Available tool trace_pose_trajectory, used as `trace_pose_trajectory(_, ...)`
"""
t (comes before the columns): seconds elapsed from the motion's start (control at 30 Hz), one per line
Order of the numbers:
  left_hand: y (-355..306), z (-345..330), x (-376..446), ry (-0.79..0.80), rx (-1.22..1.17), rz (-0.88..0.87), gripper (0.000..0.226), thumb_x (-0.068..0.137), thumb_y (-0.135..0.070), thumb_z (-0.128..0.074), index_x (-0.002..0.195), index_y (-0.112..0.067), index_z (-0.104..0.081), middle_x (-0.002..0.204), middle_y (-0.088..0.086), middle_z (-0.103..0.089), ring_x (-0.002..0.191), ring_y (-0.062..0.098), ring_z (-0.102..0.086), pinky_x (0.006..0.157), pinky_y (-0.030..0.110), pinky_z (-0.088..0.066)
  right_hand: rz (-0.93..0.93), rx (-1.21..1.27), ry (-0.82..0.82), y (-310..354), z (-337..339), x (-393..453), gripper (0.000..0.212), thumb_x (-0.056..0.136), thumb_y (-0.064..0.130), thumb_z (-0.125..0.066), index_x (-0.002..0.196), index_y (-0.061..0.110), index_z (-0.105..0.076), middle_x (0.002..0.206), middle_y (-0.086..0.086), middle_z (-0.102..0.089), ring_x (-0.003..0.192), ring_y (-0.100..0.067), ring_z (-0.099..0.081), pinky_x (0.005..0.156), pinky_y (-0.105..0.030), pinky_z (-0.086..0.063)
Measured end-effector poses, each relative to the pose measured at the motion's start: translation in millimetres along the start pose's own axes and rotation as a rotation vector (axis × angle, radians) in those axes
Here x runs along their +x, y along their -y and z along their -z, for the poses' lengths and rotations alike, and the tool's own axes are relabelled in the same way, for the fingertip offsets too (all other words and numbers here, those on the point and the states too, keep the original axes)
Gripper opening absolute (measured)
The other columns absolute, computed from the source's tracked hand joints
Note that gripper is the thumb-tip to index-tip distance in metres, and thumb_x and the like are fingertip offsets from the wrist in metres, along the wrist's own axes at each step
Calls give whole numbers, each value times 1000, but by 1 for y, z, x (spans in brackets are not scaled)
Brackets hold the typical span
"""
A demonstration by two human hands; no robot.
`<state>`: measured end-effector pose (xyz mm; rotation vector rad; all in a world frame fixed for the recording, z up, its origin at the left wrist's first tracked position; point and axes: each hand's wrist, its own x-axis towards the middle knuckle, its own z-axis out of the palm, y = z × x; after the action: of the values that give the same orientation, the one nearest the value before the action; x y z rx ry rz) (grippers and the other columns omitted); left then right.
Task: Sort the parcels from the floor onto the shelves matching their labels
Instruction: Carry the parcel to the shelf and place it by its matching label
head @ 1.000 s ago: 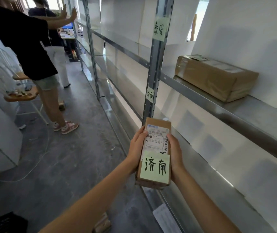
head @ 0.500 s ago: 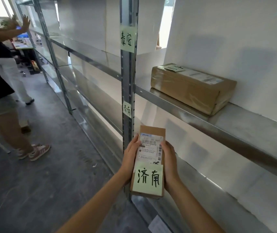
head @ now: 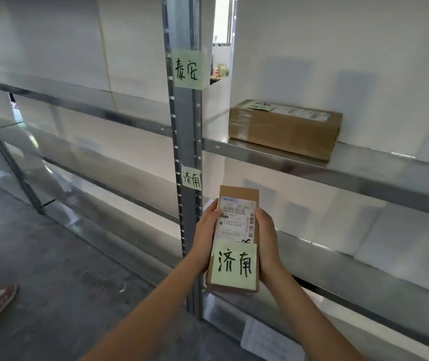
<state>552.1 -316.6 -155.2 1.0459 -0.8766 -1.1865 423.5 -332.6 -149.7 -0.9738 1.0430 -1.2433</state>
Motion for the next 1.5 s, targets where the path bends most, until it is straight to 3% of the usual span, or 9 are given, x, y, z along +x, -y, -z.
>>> trace_pose_trajectory(0.4,-58,2,-4,257,2,-103,41,96,-35,-46,127,-10,-56,113,16,-68,101,29,-64,84,39,-53,75,0,-124,37,-25,-25,79,76,76,-60,132,19,-60,121,-16,-72,112,-40,-69,102,-61,-53)
trace_pose_trajectory(0.73,-75,-6,5,298,4,-127,48,94,-39,-47,133,-10,-52,119,19,-68,103,32,-67,89,46,-53,82,20,-118,49,-26,-9,95,63,83,-71,134,20,-60,124,-14,-71,115,-38,-69,105,-63,-49)
trace_pose_trajectory(0.87,-72,-6,6,304,27,-96,52,95,-39,-48,138,-9,-48,126,23,-64,114,43,-62,97,55,-49,117,-21,-124,58,-22,-14,76,91,60,-60,145,12,-39,114,-11,-68,106,-30,-68,98,-51,-55)
trace_pose_trajectory(0.93,-71,-2,3,313,43,-83,52,97,-38,-46,139,-9,-46,127,24,-63,111,40,-64,92,50,-53,41,-33,-71,58,-12,-15,76,85,61,-61,144,22,-34,113,-8,-66,113,-31,-65,94,-48,-58)
trace_pose_trajectory(1.03,-60,11,-2,337,42,-16,57,95,-42,-46,141,-8,-44,129,27,-60,109,39,-63,87,45,-55,-94,-134,65,56,-3,-21,72,80,66,-57,133,19,-44,107,-12,-60,93,-24,-60,64,-28,-54)
trace_pose_trajectory(1.13,-43,22,-5,326,96,92,57,92,-48,-50,135,-12,-52,125,25,-65,113,48,-62,95,56,-51,-171,-128,62,43,4,-25,65,80,59,-57,134,25,-46,102,-13,-57,87,-26,-55,62,-33,-51)
trace_pose_trajectory(1.27,-30,32,-6,276,96,216,53,95,-56,-50,123,-12,-57,97,12,-75,86,30,-73,76,40,-59,-264,13,-64,32,18,-22,85,67,59,-61,143,23,-47,113,-14,-61,102,-32,-59,66,-42,-59)
trace_pose_trajectory(1.4,0,43,-9,150,53,270,71,84,-75,-46,134,-27,-60,128,5,-68,125,25,-59,113,49,-39,-237,227,-245,27,33,-11,91,59,57,-72,142,25,-50,133,-17,-57,120,-37,-55,71,-59,-61)
trace_pose_trajectory(1.5,7,29,-10,59,45,247,66,89,-72,-38,134,-29,-59,129,-1,-67,126,15,-54,105,34,-35,-203,276,-324,21,40,2,85,67,49,-69,143,25,-44,133,-16,-56,113,-34,-55,81,-67,-57)
